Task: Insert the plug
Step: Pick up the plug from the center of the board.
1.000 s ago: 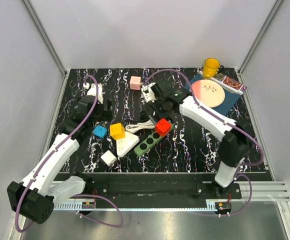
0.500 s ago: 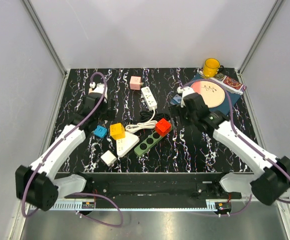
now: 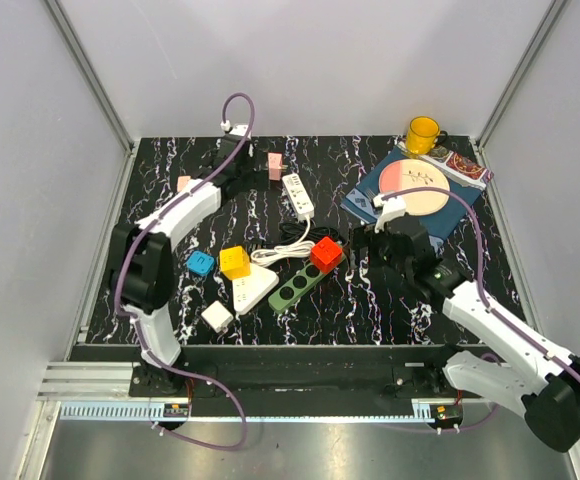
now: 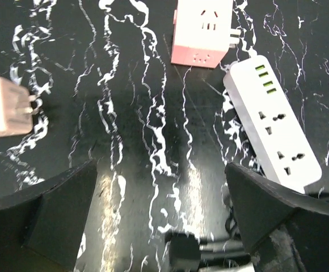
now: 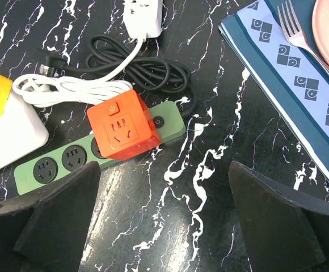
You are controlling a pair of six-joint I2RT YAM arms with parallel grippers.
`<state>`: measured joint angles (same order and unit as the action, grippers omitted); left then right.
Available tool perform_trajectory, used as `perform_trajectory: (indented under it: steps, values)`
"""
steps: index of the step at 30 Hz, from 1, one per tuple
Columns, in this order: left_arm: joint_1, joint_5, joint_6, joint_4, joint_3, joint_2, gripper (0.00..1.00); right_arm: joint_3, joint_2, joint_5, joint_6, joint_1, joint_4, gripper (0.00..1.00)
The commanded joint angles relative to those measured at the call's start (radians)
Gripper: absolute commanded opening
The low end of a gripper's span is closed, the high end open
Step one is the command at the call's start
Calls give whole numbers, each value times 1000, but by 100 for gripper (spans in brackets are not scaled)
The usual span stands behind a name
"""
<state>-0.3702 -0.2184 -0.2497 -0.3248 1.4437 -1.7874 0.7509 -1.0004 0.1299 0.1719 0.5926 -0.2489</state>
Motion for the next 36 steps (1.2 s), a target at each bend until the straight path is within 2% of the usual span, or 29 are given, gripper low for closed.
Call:
perform_trajectory:
  steps: [1, 9, 16, 23, 30, 36]
  values:
    - [5, 16, -23, 128, 122, -124, 99, -22, 46, -7, -34, -2, 76, 100]
    - [5, 31, 18, 416, 219, -312, 99, -79, 106, -33, -29, -4, 97, 100]
    - [5, 42, 27, 552, 305, -449, 99, -71, 94, -49, -41, -4, 103, 100]
    - [7, 51, -16, 474, 463, -563, 99, -67, 88, -50, -49, -5, 103, 100]
    - [11, 11, -170, 328, 494, -575, 95, -56, 80, -62, -46, -5, 103, 100]
    - [14, 74, -233, 265, 526, -604, 92, -61, 75, -70, -43, -5, 102, 100]
